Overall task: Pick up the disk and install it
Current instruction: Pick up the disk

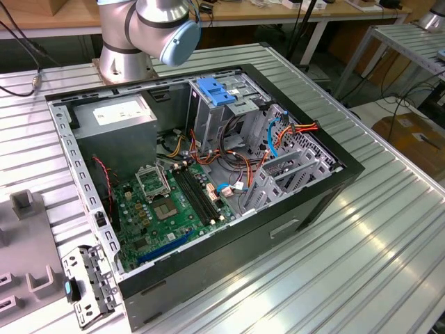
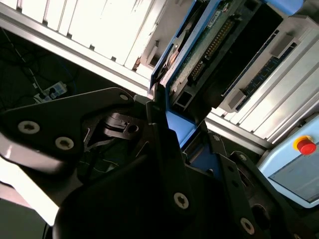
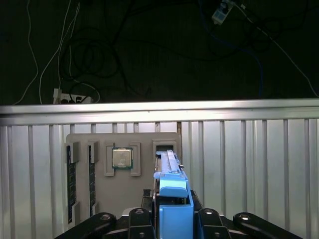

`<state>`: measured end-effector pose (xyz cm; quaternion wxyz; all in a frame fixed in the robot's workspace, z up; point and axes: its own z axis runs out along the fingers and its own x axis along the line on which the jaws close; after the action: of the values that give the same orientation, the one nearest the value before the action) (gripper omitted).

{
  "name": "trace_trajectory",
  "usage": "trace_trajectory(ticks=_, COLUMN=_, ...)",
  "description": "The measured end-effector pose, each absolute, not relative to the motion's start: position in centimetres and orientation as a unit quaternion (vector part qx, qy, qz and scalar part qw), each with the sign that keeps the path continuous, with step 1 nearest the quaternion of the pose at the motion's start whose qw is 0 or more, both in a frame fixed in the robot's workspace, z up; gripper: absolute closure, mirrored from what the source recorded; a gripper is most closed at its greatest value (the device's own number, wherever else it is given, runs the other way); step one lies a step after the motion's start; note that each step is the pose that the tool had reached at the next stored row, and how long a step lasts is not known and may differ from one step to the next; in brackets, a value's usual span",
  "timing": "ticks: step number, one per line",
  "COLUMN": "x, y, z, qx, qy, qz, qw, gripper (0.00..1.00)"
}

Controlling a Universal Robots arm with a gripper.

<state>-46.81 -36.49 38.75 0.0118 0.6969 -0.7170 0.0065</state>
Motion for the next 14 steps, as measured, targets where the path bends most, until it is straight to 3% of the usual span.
trace_trajectory(ticks=14, x=-46.81, y=-36.49, z=39.37, qx=0.697, qy=-0.717, qz=0.006, qw=0.012, gripper=0.63)
